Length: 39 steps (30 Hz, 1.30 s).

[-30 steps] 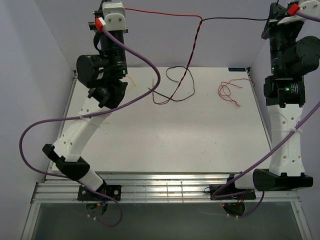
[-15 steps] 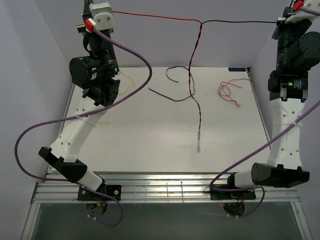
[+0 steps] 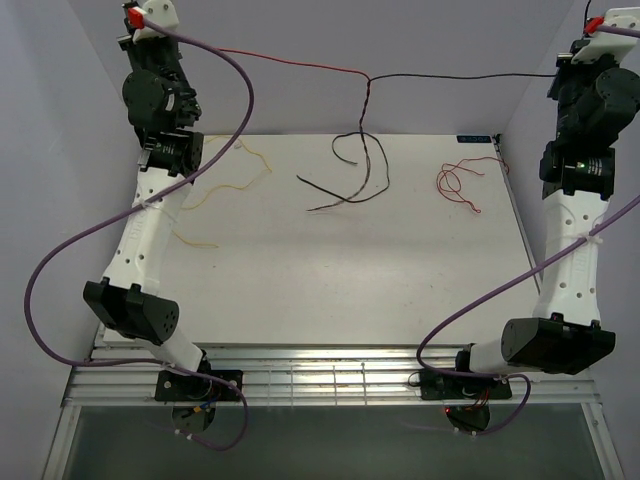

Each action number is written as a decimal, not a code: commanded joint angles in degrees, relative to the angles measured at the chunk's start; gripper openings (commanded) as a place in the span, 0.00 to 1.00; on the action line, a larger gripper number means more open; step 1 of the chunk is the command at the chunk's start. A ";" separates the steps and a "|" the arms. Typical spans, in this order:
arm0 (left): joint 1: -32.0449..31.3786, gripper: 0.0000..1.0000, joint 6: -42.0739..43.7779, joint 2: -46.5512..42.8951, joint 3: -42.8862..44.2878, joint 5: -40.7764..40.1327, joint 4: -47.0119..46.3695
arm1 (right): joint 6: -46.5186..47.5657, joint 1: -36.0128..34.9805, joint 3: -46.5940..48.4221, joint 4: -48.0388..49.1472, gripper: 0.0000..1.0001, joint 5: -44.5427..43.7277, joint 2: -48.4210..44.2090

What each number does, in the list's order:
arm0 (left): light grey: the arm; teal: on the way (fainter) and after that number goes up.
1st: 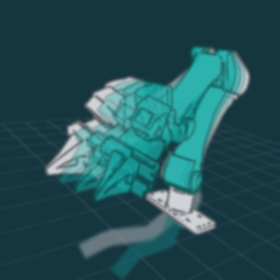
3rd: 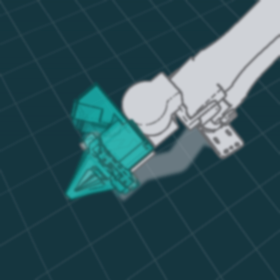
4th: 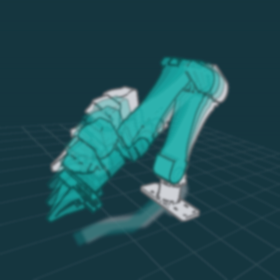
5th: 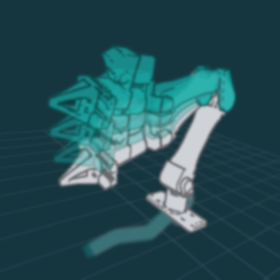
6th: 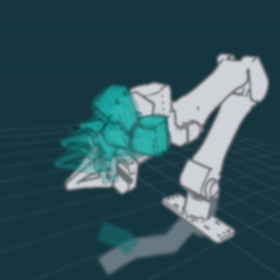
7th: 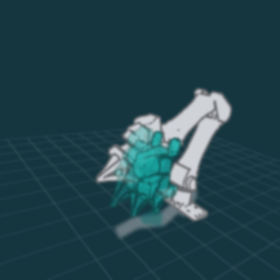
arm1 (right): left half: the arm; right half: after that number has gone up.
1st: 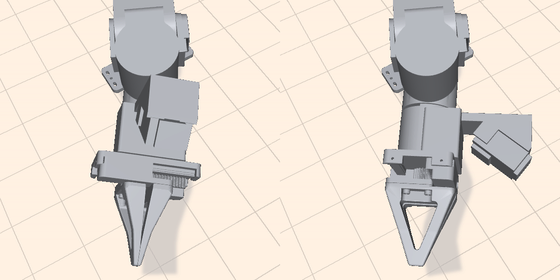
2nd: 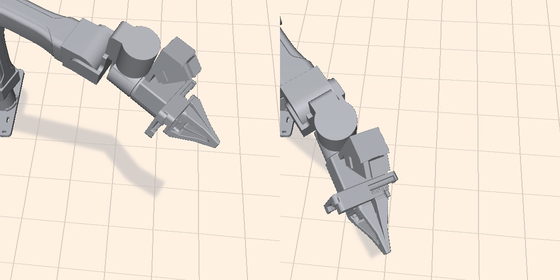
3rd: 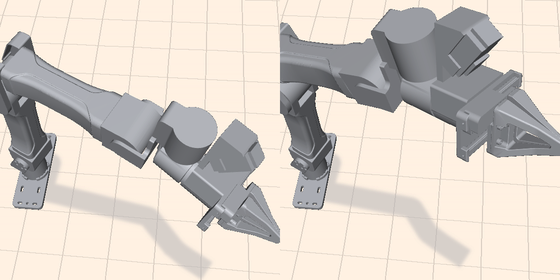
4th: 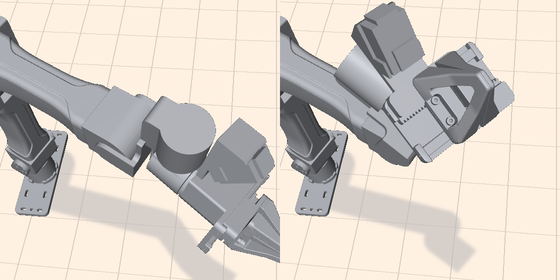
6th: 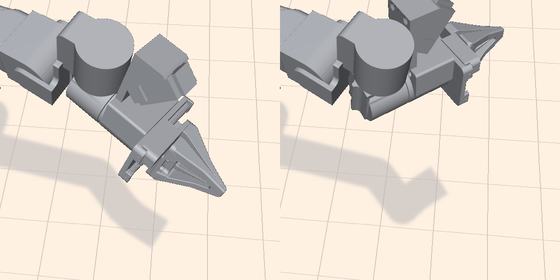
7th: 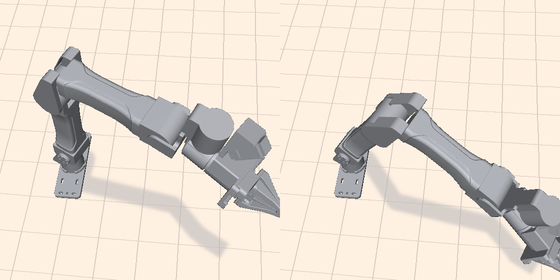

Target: Untangle the cables

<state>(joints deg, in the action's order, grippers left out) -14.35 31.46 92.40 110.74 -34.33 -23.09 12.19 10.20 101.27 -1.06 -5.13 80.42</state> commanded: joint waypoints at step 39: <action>22.61 0.00 -35.31 -3.80 -21.78 11.99 21.86 | -0.04 2.55 -16.19 4.40 0.08 7.89 -7.64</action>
<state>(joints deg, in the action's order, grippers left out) 6.98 -1.41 91.53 91.11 -23.55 -2.57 12.21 11.70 85.36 0.49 -0.60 74.59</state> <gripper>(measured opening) 0.034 0.084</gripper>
